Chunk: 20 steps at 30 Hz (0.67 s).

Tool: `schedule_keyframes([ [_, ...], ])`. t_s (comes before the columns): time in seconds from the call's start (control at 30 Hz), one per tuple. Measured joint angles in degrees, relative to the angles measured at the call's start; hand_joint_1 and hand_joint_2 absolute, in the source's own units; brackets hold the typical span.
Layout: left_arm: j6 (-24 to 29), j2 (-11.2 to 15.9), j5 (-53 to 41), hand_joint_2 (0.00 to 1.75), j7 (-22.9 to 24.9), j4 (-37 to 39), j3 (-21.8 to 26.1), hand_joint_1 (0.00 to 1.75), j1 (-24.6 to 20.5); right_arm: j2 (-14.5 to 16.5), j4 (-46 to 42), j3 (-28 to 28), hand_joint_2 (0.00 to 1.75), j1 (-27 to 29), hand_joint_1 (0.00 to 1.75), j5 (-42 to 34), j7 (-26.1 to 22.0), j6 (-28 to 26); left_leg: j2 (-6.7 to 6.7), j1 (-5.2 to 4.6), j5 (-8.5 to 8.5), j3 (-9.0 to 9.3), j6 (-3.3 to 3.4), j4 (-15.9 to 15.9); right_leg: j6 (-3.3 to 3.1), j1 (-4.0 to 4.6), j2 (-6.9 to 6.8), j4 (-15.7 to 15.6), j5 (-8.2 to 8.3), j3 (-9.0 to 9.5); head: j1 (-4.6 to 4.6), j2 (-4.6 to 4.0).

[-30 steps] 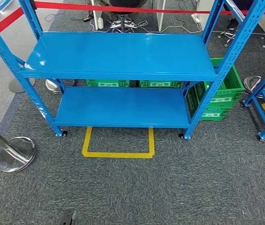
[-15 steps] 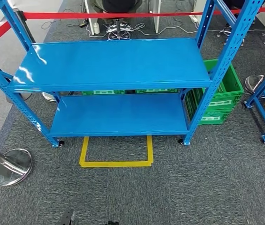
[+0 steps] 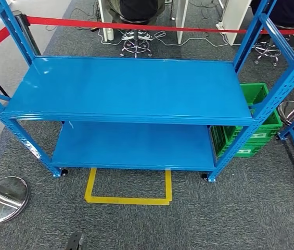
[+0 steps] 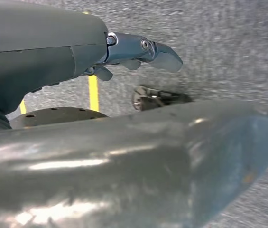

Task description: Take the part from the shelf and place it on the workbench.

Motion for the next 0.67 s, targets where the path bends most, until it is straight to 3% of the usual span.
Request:
schedule_keyframes([
  [0.03,0.0,0.0,0.0,0.0,0.0,0.0,0.0,0.0,0.1,0.0,0.1,0.0,0.0,0.2,0.0,0.0,0.0,0.0,-0.09,-0.01,-1.06,1.76,-0.1,-0.4,-0.29,0.15,-0.04,-3.0,2.84,-0.62,0.05,0.0],
  [0.1,-0.1,0.0,-0.2,0.0,0.1,0.0,0.0,0.0,0.2,0.0,0.2,-0.2,0.0,0.5,0.0,-0.1,0.4,0.0,-0.24,-0.12,-3.21,4.96,-0.5,-0.9,-1.01,0.54,-0.24,-8.8,12.88,-1.14,0.12,0.01],
  [0.13,-0.1,0.1,-0.5,0.0,0.3,0.0,-0.1,0.0,0.2,0.0,0.3,-0.2,0.0,0.5,0.0,-0.2,0.9,0.1,-0.34,-0.18,-4.11,6.28,-0.83,-1.4,-1.38,0.73,-0.29,-10.2,16.66,-0.95,0.12,0.01],
  [0.17,0.0,0.1,-1.0,0.0,0.6,-0.1,-0.2,0.0,0.2,0.0,0.4,-0.3,0.0,0.4,0.0,-0.4,1.7,0.2,-0.43,-0.25,-4.46,7.25,-1.24,-1.5,-1.78,0.86,-0.27,-10.7,18.42,-0.6,0.15,0.01],
  [0.23,0.6,0.1,-2.3,0.87,1.4,-0.3,-0.7,0.0,-0.1,0.0,0.7,-0.4,0.0,-0.4,0.0,-0.9,3.6,0.4,-0.41,-0.3,-3.45,7.27,-2.11,-0.1,-2.53,0.8,0.02,-11.0,17.7,0.57,0.21,0.0],
  [0.3,0.9,0.2,-3.4,1.75,1.9,-0.6,-1.2,0.0,-0.3,0.0,1.2,-0.6,0.0,-0.9,0.0,-1.5,5.5,0.5,-0.12,-0.34,-2.28,4.01,-2.76,5.4,-3.15,0.45,0.19,-12.1,17.26,1.67,0.06,0.0],
  [0.33,0.8,0.2,-3.7,1.75,2.1,-0.7,-1.4,0.0,-0.3,0.0,1.4,-0.7,0.0,-0.9,0.0,-1.8,6.4,0.5,0.04,-0.33,-3.02,1.54,-3.02,8.8,-3.34,0.28,0.22,-12.6,16.98,2.26,-0.08,0.0],
  [0.4,-0.3,0.2,-4.0,1.75,2.8,-0.9,-1.5,0.0,-0.3,0.0,2.1,-1.0,0.87,-0.9,0.0,-2.4,7.5,0.7,0.16,-0.3,-6.87,-3.46,-3.38,13.7,-3.46,0.12,0.23,-13.1,16.12,3.36,-0.2,0.0],
  [0.43,-1.2,0.2,-4.1,1.75,3.2,-0.9,-1.4,0.0,-0.3,0.0,2.5,-1.2,1.31,-0.8,0.0,-2.7,7.6,0.8,0.18,-0.28,-8.62,-5.53,-3.51,14.7,-3.41,0.04,0.28,-13.2,15.58,3.98,-0.22,0.0],
  [0.47,-1.9,0.3,-4.1,1.75,3.6,-0.9,-1.4,0.0,-0.2,0.0,2.8,-1.3,1.75,-0.8,0.0,-3.0,7.3,1.1,0.19,-0.27,-9.18,-6.98,-3.56,14.6,-3.33,-0.05,0.32,-13.2,15.01,4.69,-0.24,0.0],
  [0.5,-2.2,0.3,-4.1,1.31,3.8,-0.8,-1.5,0.0,-0.2,0.0,3.1,-1.3,1.75,-0.7,0.0,-3.2,6.7,1.6,0.2,-0.24,-8.1,-7.84,-3.58,13.3,-3.22,-0.15,0.37,-13.2,14.43,5.47,-0.26,0.0],
  [0.6,-0.9,0.6,-3.1,0.0,3.3,-0.2,-2.9,0.0,0.6,-0.4,3.3,-0.3,1.75,-0.8,0.0,-4.1,4.6,3.1,0.53,0.11,1.95,-8.53,-3.67,5.0,-2.55,-0.19,0.58,-13.1,12.77,7.56,-0.48,0.0],
  [0.63,-0.5,0.8,-2.3,0.0,3.1,0.0,-3.7,0.0,1.0,-0.6,3.4,0.5,1.75,-0.8,0.0,-4.9,4.3,3.3,0.7,0.17,4.43,-8.62,-3.51,3.0,-2.16,-0.14,0.67,-13.1,12.18,7.81,-0.55,0.0],
  [0.67,-0.4,0.8,-1.8,0.0,3.0,0.0,-4.2,0.0,1.2,-0.7,3.4,0.9,1.75,-0.8,0.0,-5.3,4.1,3.3,0.84,0.22,5.48,-8.77,-3.45,2.1,-1.94,-0.05,0.74,-13.0,11.9,7.91,-0.62,0.0],
])
